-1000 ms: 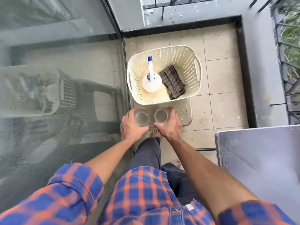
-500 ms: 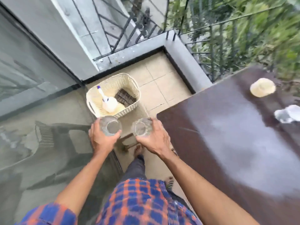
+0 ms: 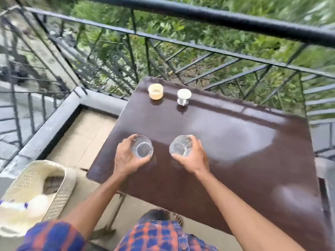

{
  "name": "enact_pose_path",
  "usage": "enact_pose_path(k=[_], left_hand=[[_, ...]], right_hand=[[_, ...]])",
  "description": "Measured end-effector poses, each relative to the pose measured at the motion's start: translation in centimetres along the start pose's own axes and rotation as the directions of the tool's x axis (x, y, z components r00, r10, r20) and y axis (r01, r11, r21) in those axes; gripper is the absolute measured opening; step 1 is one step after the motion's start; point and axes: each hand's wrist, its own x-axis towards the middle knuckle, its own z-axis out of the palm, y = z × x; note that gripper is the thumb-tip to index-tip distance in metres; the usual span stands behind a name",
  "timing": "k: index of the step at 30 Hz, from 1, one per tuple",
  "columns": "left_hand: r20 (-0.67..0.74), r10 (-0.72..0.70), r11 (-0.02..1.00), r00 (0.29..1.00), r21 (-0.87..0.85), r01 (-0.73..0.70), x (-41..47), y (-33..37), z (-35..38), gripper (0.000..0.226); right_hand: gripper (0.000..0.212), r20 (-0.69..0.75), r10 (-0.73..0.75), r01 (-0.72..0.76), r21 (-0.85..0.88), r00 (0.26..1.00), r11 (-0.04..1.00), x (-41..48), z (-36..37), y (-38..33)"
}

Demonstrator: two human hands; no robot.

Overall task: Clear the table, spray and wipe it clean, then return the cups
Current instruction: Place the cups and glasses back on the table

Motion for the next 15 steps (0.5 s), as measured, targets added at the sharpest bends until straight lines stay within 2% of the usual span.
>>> enact_pose_path(k=[3,6,11,15], left_hand=[[0.172,0.172,0.982,0.970,0.044,-0.182,4.5,4.6,4.0,0.088],[0.283,0.286,0.953,0.916,0.018,-0.303,9.1,9.4,7.9,0.091],[0.366,0.400,0.907,0.840,-0.026,-0.420,15.5,15.7,13.6,0.093],[0.382,0.417,0.898,0.824,-0.033,-0.439,19.3,18.9,16.9,0.095]], right_hand=[[0.085,-0.137,0.116,-0.113,0.028,0.984,0.993,2.3,-3.7,3.5],[0.086,-0.206,0.217,-0.216,0.029,0.954,0.976,5.1,-6.9,6.3],[0.087,-0.301,0.317,-0.330,0.009,0.899,0.944,10.3,-11.3,9.1],[0.087,-0.357,0.351,-0.368,0.021,0.866,0.930,14.6,-13.8,10.6]])
